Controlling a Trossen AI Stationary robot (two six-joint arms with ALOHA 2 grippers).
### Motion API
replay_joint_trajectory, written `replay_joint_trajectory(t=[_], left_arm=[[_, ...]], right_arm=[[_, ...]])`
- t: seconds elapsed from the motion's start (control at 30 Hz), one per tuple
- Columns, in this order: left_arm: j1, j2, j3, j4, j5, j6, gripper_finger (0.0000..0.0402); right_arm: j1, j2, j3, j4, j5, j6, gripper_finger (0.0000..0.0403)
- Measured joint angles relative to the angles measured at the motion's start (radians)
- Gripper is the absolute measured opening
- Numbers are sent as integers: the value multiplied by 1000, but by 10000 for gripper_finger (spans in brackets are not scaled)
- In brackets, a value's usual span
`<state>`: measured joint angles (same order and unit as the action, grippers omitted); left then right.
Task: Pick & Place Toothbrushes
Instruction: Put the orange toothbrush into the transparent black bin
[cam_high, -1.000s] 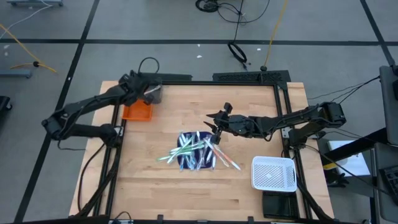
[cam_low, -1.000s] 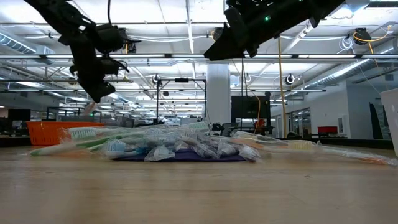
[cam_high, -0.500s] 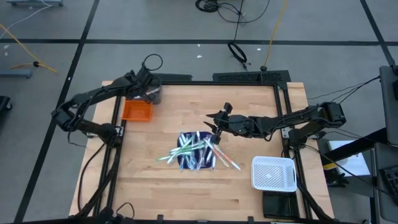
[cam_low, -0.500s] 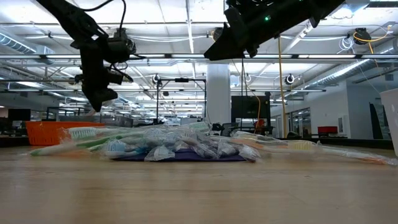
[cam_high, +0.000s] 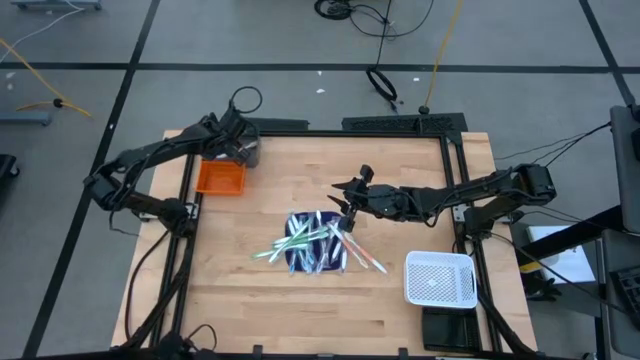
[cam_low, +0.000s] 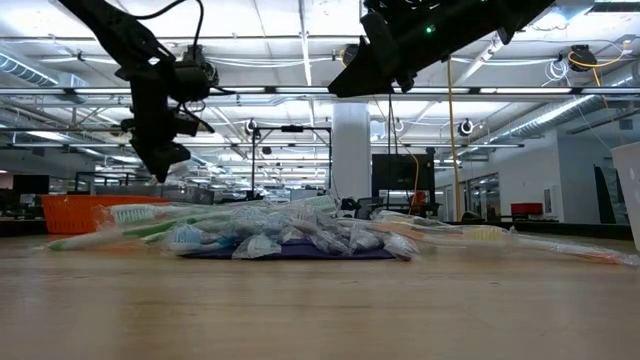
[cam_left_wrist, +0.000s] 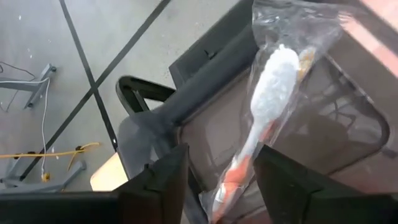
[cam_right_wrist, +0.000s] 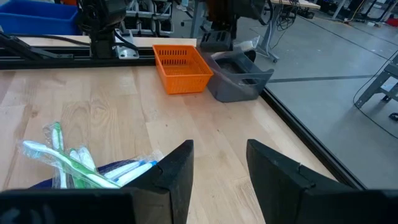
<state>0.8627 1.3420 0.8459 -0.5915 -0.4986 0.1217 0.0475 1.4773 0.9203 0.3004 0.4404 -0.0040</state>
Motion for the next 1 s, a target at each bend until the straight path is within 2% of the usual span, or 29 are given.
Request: replay_joint_trajectory(t=[0.17, 0.33, 0.4, 0.5, 0.6, 0.67, 0.8, 1.0], left_arm=[[0, -27, 9, 22, -1, -1, 199], [0, -81, 31, 15, 19, -44, 194], [0, -114, 31, 12, 92, -66, 190], [-1, -161, 31, 11, 286, -103, 185], [-18, -195, 31, 12, 469, -141, 182], [-41, -211, 31, 11, 550, -155, 182], [-125, -224, 31, 12, 612, -157, 182], [-271, -224, 31, 44, 612, -158, 182]], right_arm=[[0, 0, 0, 0, 0, 0, 141], [0, 0, 0, -10, 0, 0, 141], [0, 0, 0, -25, -1, 12, 141], [0, 0, 0, -64, -6, 50, 141], [0, 0, 0, -116, -91, 74, 141], [1, 0, 0, -153, -169, 117, 141], [30, 0, 0, -293, -260, 230, 141], [118, 1, 0, -495, -258, 338, 141]])
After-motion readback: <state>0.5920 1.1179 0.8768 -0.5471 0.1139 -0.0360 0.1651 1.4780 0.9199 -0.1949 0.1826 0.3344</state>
